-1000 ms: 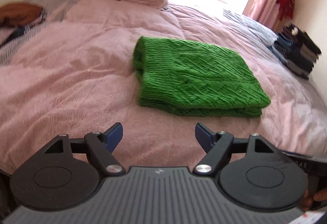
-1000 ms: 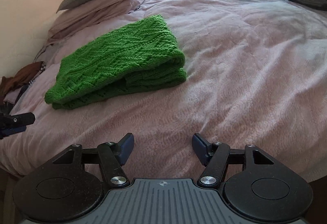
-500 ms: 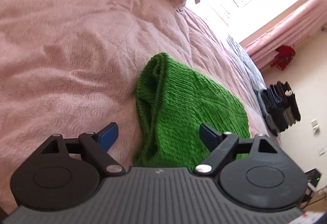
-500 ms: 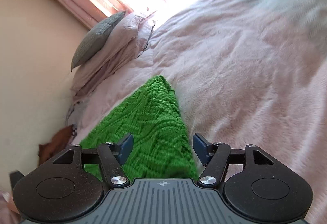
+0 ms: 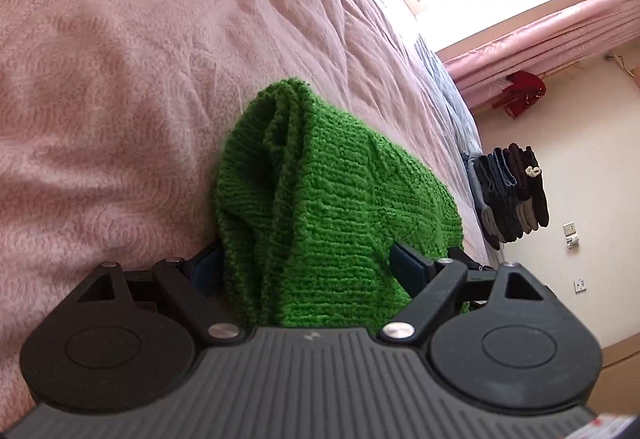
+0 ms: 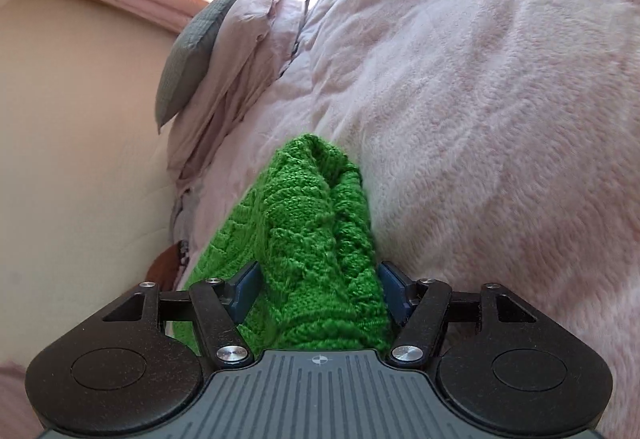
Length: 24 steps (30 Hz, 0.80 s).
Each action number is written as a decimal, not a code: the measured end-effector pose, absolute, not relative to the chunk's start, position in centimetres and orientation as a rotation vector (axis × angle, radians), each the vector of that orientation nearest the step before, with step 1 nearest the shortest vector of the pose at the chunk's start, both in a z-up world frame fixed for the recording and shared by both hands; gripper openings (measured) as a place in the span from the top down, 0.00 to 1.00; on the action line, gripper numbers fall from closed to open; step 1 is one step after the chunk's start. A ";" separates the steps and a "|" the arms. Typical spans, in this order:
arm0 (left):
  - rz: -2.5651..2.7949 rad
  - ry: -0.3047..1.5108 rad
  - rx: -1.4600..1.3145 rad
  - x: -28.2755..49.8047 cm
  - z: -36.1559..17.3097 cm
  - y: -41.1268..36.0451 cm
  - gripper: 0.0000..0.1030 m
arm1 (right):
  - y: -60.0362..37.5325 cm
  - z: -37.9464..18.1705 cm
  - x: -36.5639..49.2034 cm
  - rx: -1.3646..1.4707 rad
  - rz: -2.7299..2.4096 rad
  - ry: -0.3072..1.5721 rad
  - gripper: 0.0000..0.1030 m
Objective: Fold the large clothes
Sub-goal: 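Grasp the folded green vest edge with both grippers and lift it, then carry the lifted vest with both grippers over to the dark clothes stack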
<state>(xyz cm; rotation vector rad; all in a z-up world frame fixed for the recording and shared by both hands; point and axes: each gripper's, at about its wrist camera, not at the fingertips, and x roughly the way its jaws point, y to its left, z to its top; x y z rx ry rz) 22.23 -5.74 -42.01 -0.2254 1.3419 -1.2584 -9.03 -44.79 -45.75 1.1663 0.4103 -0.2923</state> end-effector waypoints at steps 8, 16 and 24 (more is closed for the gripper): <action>-1.281 1.333 -0.223 22.8 -42.6 -6.3 0.47 | -46.7 -47.0 -6.3 1.116 -0.092 0.511 0.56; -1.250 1.228 -0.092 21.0 -40.3 -7.2 0.67 | -46.2 -46.3 -6.8 1.091 -0.093 0.514 0.73; -1.217 1.259 0.051 18.1 -33.0 -9.6 0.72 | -44.4 -38.1 -10.2 1.145 -0.283 0.550 0.76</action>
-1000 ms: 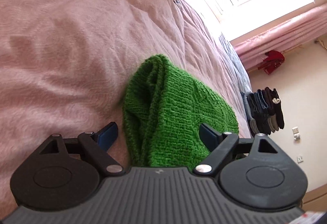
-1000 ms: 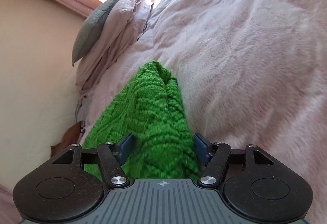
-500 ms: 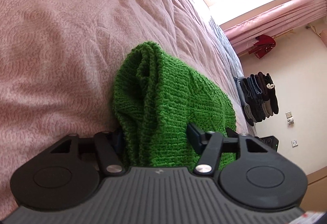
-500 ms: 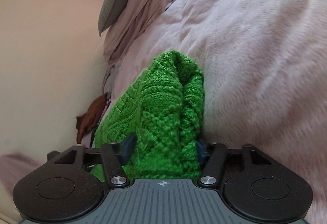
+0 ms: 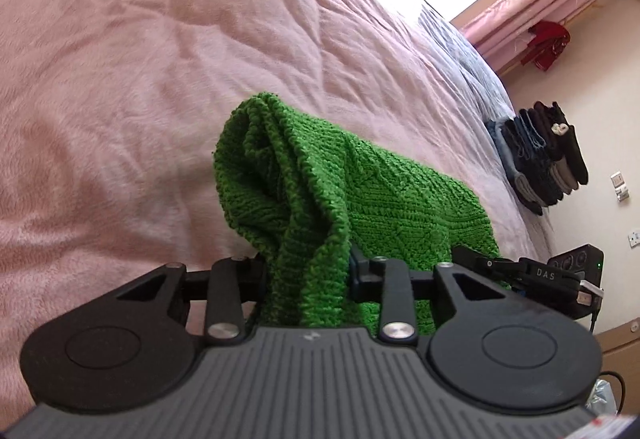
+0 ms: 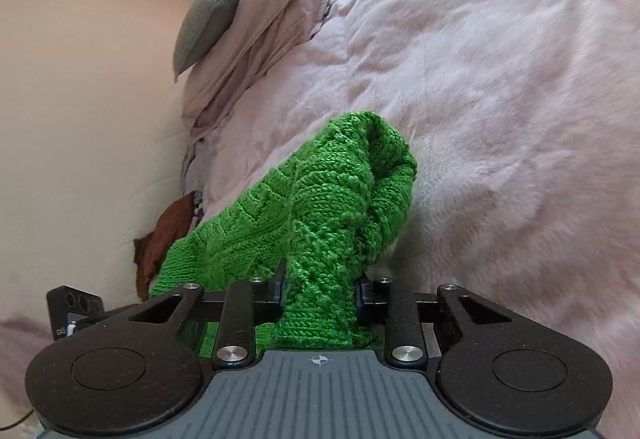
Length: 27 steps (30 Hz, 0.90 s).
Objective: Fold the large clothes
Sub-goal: 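Carry the lifted vest with both grippers over to the dark clothes stack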
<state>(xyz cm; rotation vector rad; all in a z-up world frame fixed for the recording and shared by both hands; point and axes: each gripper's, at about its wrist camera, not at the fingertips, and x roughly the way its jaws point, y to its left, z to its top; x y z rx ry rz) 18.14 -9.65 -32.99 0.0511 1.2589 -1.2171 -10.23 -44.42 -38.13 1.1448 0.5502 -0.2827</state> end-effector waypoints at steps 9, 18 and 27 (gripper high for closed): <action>-1.410 1.318 0.096 12.5 -21.7 -16.6 0.72 | -46.3 -22.8 -17.2 1.145 -0.530 0.493 0.76; -1.637 1.273 0.188 2.8 -16.4 -28.2 0.72 | -51.3 -16.7 -27.9 1.158 -0.716 0.347 0.76; -1.654 1.296 0.148 -11.9 -16.1 -42.1 0.72 | -68.1 -13.6 -41.8 1.130 -0.711 0.382 0.76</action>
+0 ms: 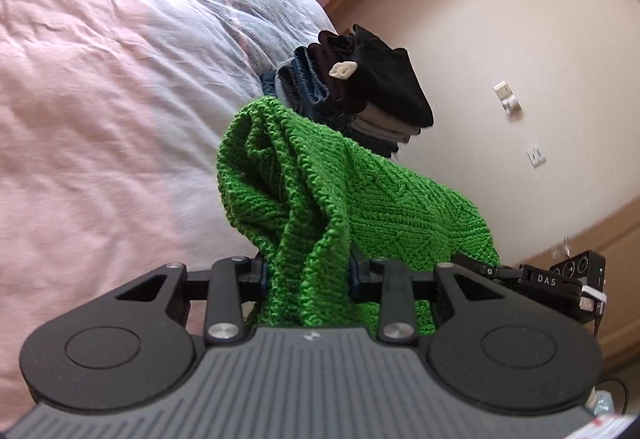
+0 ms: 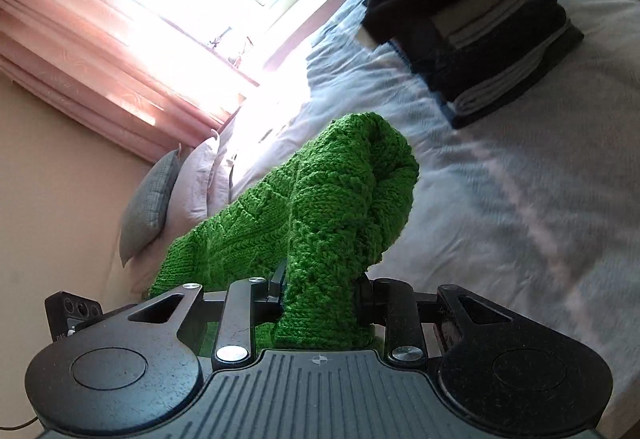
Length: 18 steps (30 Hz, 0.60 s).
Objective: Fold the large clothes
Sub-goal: 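Carry the lifted vest with both grippers over to the dark clothes stack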
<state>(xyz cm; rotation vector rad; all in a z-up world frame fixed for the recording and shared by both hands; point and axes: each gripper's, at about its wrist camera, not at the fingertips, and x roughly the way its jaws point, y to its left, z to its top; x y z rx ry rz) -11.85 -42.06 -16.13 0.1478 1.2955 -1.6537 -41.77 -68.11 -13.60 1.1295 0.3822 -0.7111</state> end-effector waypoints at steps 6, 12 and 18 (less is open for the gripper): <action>-1.629 1.264 0.036 -21.2 -14.2 -52.7 0.72 | -82.7 -9.8 -48.5 1.040 -0.653 0.420 0.76; -1.645 1.169 -0.025 -26.3 -11.3 -64.3 0.72 | -95.2 -6.3 -50.9 0.938 -0.630 0.383 0.76; -1.652 1.072 -0.036 -28.5 -9.0 -75.0 0.72 | -105.7 -4.7 -51.2 0.887 -0.613 0.350 0.75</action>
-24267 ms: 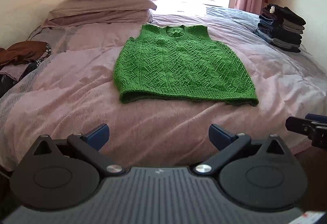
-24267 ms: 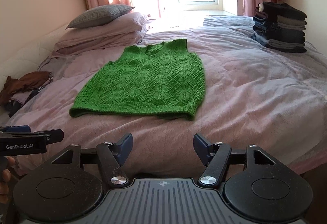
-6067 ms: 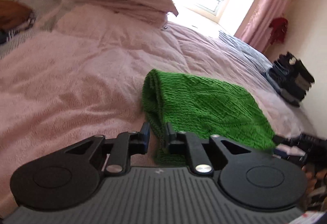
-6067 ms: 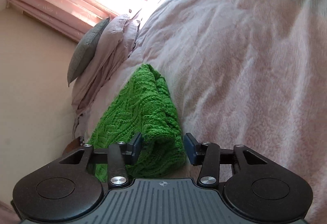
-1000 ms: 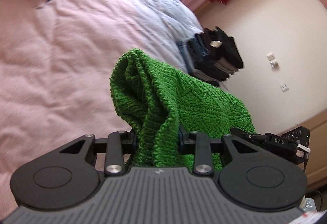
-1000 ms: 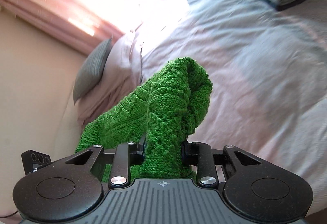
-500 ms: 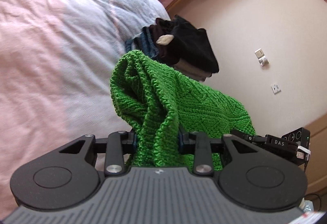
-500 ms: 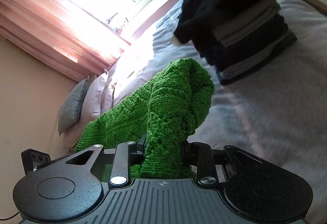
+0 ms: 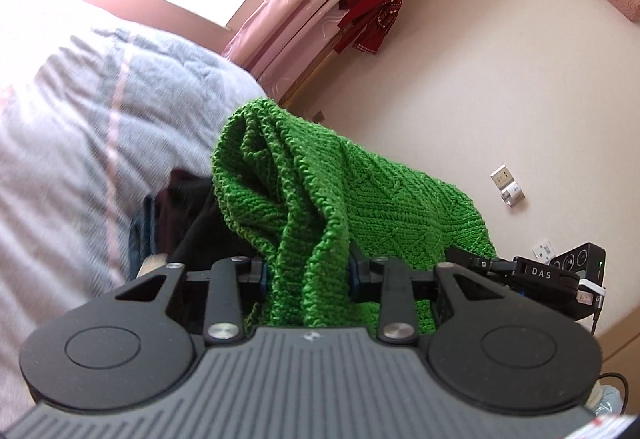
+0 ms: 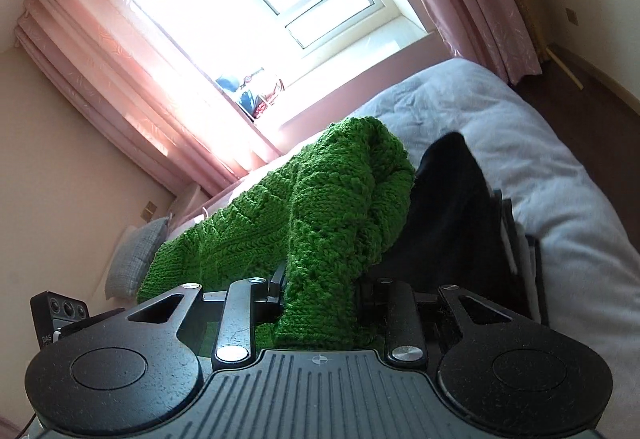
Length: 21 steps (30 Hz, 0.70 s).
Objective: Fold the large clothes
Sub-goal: 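Carry the lifted vest with both grippers over to the dark clothes stack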
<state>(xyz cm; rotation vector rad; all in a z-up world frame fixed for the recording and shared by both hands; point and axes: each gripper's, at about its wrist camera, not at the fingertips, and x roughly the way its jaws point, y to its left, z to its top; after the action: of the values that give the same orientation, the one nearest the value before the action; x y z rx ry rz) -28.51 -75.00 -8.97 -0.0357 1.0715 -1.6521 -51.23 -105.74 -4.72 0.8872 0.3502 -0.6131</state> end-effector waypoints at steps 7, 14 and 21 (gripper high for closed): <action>-1.622 1.064 -0.022 -29.4 -10.1 -82.2 0.72 | -113.7 -7.2 -51.6 0.908 -0.593 0.368 0.75; -1.568 1.107 0.018 -29.3 -14.7 -84.7 0.72 | -116.2 -12.8 -51.2 0.940 -0.582 0.404 0.75; -1.486 1.077 0.096 -28.9 -19.0 -86.4 0.50 | -115.6 -15.7 -51.7 0.886 -0.809 0.452 0.52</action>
<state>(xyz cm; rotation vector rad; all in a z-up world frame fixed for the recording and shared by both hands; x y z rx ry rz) -28.90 -86.39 -18.95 0.0959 1.0765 -1.4863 -51.74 -115.61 -15.65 0.8859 0.4516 -0.8091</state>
